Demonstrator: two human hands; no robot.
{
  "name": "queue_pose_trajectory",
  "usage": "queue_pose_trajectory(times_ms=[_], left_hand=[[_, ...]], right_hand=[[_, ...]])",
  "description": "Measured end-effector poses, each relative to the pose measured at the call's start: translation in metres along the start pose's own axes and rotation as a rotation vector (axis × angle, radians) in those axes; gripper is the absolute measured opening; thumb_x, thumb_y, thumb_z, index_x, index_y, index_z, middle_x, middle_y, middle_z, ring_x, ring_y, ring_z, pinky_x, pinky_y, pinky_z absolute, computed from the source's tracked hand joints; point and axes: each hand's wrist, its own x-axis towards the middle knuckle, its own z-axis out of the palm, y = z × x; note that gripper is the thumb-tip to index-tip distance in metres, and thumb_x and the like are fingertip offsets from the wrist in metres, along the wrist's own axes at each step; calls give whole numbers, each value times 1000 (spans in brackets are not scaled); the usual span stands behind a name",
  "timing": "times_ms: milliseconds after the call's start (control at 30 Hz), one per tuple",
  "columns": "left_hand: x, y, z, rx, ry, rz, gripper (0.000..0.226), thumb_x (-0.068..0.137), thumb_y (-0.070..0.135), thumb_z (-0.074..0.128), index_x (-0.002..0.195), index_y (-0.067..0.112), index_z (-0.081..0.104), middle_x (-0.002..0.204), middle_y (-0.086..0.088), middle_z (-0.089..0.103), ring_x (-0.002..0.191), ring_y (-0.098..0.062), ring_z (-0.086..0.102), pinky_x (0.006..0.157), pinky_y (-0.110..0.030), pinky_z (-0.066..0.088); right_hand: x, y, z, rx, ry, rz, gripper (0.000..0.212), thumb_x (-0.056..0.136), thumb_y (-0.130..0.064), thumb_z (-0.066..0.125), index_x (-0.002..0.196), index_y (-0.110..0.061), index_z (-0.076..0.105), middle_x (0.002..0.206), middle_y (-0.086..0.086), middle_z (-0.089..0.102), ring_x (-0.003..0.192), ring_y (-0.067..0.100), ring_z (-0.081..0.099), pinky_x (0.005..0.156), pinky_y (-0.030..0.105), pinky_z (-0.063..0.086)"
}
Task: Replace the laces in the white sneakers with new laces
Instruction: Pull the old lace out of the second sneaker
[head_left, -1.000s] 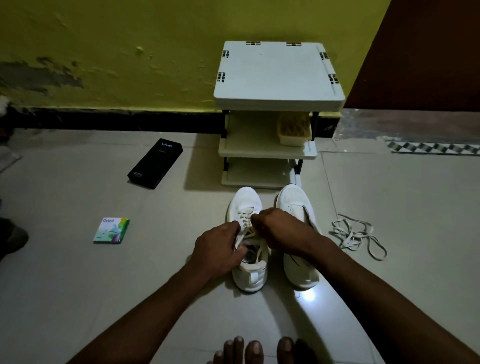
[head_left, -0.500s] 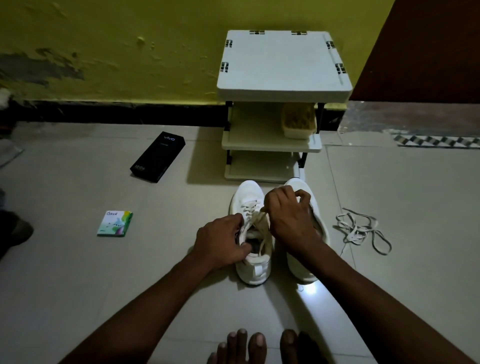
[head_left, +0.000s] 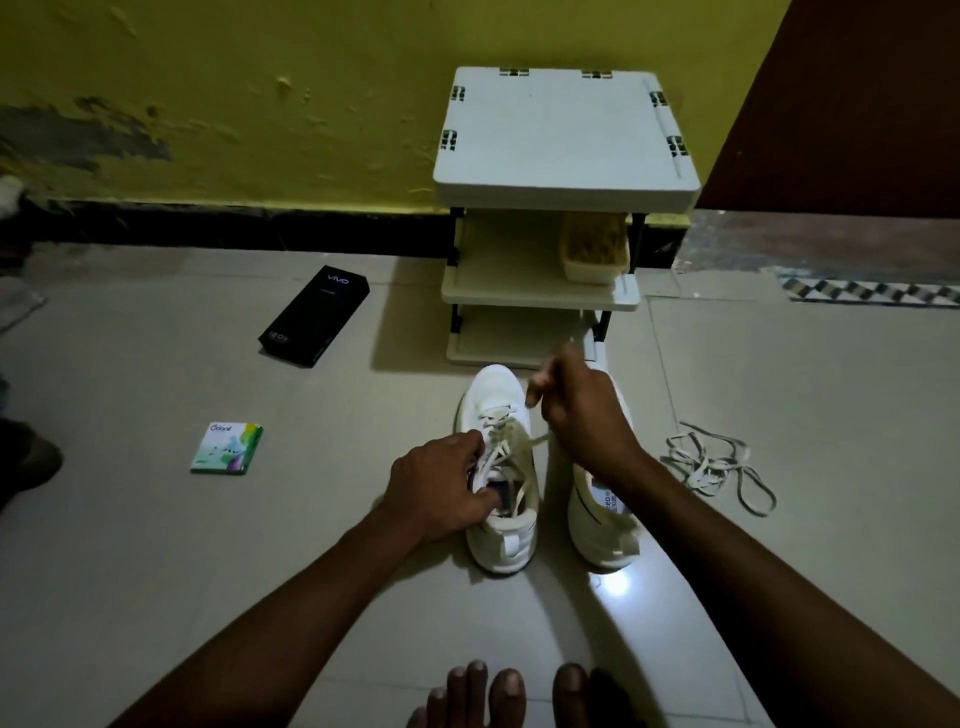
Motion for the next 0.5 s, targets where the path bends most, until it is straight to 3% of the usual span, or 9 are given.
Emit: queue_pose_trajectory(times_ms=[100, 200, 267, 333, 400, 500], left_hand=[[0, 0, 1, -4, 0, 3, 44, 69, 66, 62, 95, 31, 51, 92, 13, 63, 83, -18, 62, 66, -30, 44], [0, 0, 0, -3, -2, 4, 43, 69, 64, 61, 94, 31, 50, 91, 12, 63, 83, -19, 62, 69, -32, 50], [0, 0, 0, -5, -5, 6, 44, 68, 63, 60, 97, 31, 51, 93, 12, 64, 83, -18, 62, 69, -31, 49], [1, 0, 0, 0, -7, 13, 43, 70, 63, 62, 96, 31, 51, 92, 12, 63, 82, -18, 62, 67, -30, 47], [1, 0, 0, 1, -5, 5, 43, 71, 65, 63, 94, 30, 51, 89, 12, 62, 81, -17, 62, 67, -31, 49], [1, 0, -1, 2, -3, 4, 45, 70, 67, 60, 93, 30, 49, 88, 12, 62, 80, -18, 61, 67, -31, 48]], right_hand=[[3, 3, 0, -552, -442, -243, 21, 86, 1, 61, 103, -4, 49, 94, 14, 61, 84, 28, 59, 64, 34, 45], [7, 3, 0, -860, -655, -385, 35, 91, -11, 63, 125, -12, 55, 106, 10, 60, 101, 27, 52, 76, 36, 45], [7, 2, 1, -923, -681, -470, 31, 89, -5, 62, 120, -9, 62, 104, 11, 60, 104, 29, 51, 78, 40, 49], [7, 0, 3, -905, -642, -615, 18, 77, 5, 67, 92, -4, 68, 89, 12, 58, 93, 30, 52, 59, 39, 45], [8, 1, 3, -843, -509, -740, 23, 59, 12, 74, 66, -6, 60, 76, 9, 52, 80, 25, 46, 45, 31, 31], [8, 4, 4, -699, -261, -694, 26, 59, 14, 70, 67, -7, 57, 81, 6, 50, 80, 19, 39, 42, 31, 28]])
